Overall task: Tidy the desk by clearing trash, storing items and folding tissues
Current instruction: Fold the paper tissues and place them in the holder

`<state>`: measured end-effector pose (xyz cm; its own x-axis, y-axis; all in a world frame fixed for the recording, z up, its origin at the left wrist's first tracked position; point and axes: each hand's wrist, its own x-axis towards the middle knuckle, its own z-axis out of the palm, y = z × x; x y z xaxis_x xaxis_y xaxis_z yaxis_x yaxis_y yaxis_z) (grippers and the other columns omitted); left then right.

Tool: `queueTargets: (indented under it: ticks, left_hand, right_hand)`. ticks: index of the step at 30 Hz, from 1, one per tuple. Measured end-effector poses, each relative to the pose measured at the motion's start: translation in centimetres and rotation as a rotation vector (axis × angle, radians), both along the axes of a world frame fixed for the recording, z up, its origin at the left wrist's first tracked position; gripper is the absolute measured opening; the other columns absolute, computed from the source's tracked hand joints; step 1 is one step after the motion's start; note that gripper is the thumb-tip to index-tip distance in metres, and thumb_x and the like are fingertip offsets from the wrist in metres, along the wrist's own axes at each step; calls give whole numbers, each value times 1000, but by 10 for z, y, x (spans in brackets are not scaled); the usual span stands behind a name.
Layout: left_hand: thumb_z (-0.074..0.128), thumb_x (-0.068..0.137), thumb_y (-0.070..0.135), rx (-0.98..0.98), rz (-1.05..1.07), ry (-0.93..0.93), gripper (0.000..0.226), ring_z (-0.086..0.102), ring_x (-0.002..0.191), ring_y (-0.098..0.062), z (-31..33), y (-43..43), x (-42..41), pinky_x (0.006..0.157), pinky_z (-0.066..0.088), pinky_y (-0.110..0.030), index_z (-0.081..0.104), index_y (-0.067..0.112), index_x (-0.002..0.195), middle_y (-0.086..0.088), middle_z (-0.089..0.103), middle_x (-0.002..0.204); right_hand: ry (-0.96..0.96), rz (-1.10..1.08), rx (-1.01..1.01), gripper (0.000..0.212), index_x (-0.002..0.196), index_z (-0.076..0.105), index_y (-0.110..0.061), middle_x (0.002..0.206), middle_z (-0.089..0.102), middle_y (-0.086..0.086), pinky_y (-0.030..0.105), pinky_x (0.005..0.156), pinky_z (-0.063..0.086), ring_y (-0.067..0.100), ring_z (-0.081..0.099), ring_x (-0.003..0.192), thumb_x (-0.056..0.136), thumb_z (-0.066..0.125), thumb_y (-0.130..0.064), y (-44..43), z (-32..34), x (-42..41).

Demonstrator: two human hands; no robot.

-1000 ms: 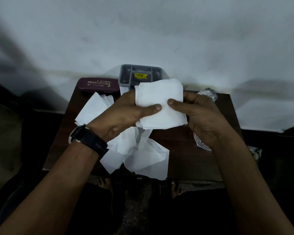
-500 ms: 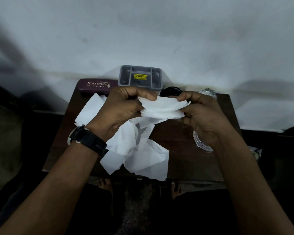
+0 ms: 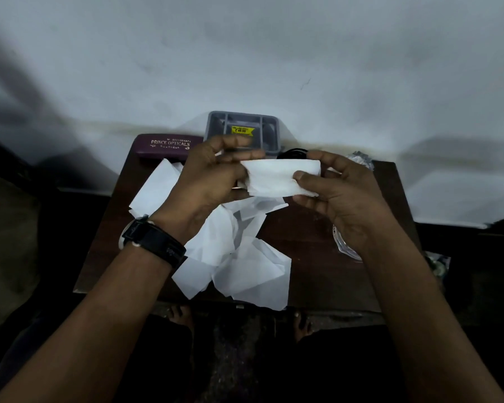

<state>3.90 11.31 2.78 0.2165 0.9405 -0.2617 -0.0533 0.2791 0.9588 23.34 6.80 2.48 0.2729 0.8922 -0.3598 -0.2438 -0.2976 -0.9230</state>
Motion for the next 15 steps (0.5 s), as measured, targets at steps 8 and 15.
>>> queueTargets:
  ticks: [8,15]
  left_hand:
    - [84,81,11,-149,-34,36,46,79,89,-20,-7,-2,1,67,64,-32,64,13,123,-11,73,116]
    - [82,82,4,-114,12,-2,36,77,85,-16,-8,3,-4,69,64,-30,68,18,112,-8,71,107]
  right_hand:
    - [-194,9,37,47,125,66,-16,106,75,4,45,79,65,22,76,98,83,82,-4,2,-2,-9]
    - [-15,-3,44,42,124,65,-6,109,76,11,37,78,64,29,77,96,84,78,0,2,8,-18]
